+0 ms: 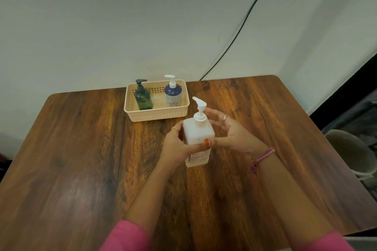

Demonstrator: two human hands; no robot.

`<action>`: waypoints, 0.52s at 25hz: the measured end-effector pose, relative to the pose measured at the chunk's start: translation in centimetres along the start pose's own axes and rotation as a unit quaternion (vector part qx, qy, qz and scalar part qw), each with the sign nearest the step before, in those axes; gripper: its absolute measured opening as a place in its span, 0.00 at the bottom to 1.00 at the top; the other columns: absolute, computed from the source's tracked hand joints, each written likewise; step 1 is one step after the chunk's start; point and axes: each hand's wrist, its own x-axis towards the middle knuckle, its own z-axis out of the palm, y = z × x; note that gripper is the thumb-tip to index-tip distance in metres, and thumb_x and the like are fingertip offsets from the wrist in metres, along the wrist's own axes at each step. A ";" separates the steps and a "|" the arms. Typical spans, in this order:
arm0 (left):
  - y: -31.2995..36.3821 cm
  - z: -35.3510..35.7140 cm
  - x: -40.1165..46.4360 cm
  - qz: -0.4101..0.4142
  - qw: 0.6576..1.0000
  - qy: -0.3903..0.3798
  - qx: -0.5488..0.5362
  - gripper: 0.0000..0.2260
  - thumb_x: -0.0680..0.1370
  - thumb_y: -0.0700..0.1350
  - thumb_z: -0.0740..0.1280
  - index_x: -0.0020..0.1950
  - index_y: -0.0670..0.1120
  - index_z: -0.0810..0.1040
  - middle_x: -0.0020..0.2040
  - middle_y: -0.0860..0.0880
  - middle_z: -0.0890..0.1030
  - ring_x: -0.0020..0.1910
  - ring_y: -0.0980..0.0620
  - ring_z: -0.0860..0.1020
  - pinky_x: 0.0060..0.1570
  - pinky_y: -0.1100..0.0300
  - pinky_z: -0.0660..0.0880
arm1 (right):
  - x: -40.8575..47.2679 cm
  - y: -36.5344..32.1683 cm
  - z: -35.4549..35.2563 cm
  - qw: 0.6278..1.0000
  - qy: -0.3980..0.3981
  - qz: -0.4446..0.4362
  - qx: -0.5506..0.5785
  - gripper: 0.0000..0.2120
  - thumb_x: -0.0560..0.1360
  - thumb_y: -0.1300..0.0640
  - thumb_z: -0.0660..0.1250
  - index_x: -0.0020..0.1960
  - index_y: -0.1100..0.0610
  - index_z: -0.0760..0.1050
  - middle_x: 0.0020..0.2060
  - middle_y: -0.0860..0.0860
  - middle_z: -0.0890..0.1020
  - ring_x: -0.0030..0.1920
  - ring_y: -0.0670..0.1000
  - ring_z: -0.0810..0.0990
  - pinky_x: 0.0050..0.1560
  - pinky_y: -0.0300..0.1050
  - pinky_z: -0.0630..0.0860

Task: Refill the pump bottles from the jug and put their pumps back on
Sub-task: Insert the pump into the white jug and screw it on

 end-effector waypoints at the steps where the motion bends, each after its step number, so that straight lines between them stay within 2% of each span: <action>1: -0.1 -0.1 0.3 0.002 1.000 -0.017 -0.002 0.38 0.61 0.50 0.81 0.67 0.53 0.68 0.62 0.53 0.76 0.60 0.52 0.75 0.57 0.50 0.77 | 0.1 0.8 -0.3 1.000 -0.012 0.010 0.000 0.43 0.62 0.46 0.79 0.72 0.42 0.62 0.68 0.40 0.70 0.67 0.42 0.69 0.65 0.48 0.70; 4: -0.3 0.1 1.5 0.008 0.998 -0.062 0.001 0.35 0.62 0.47 0.81 0.64 0.58 0.68 0.60 0.56 0.76 0.60 0.52 0.75 0.53 0.58 0.78 | 0.5 2.1 -0.5 0.999 -0.005 0.030 0.023 0.39 0.61 0.50 0.80 0.68 0.39 0.65 0.63 0.43 0.74 0.63 0.47 0.74 0.61 0.51 0.75; 6: -0.5 0.6 2.9 0.014 0.997 -0.072 0.013 0.35 0.63 0.46 0.80 0.66 0.55 0.68 0.62 0.54 0.75 0.61 0.52 0.75 0.50 0.62 0.76 | 1.3 2.4 -1.2 0.999 0.016 0.026 0.010 0.37 0.62 0.52 0.80 0.66 0.41 0.67 0.61 0.44 0.76 0.61 0.48 0.76 0.58 0.48 0.77; 9: -0.8 1.5 5.4 0.012 0.998 -0.049 0.037 0.41 0.65 0.49 0.79 0.74 0.49 0.64 0.67 0.52 0.73 0.64 0.53 0.73 0.56 0.59 0.75 | 3.5 2.6 -3.2 0.999 0.029 0.033 0.000 0.41 0.59 0.50 0.81 0.68 0.46 0.67 0.61 0.47 0.77 0.60 0.48 0.77 0.58 0.50 0.77; 11: -0.8 2.4 7.3 0.003 0.999 -0.005 0.050 0.37 0.68 0.50 0.77 0.73 0.48 0.66 0.67 0.53 0.73 0.65 0.55 0.71 0.60 0.56 0.73 | 5.4 3.0 -4.8 0.998 0.049 0.031 -0.012 0.41 0.59 0.50 0.80 0.69 0.46 0.67 0.62 0.47 0.76 0.62 0.48 0.76 0.61 0.53 0.75; 13: -0.7 3.3 9.3 0.010 0.999 0.017 0.043 0.28 0.73 0.48 0.72 0.71 0.48 0.70 0.66 0.52 0.76 0.64 0.53 0.74 0.60 0.56 0.74 | 7.5 3.2 -6.4 0.997 0.072 0.019 -0.025 0.37 0.62 0.54 0.80 0.66 0.42 0.68 0.62 0.46 0.76 0.63 0.48 0.74 0.62 0.53 0.74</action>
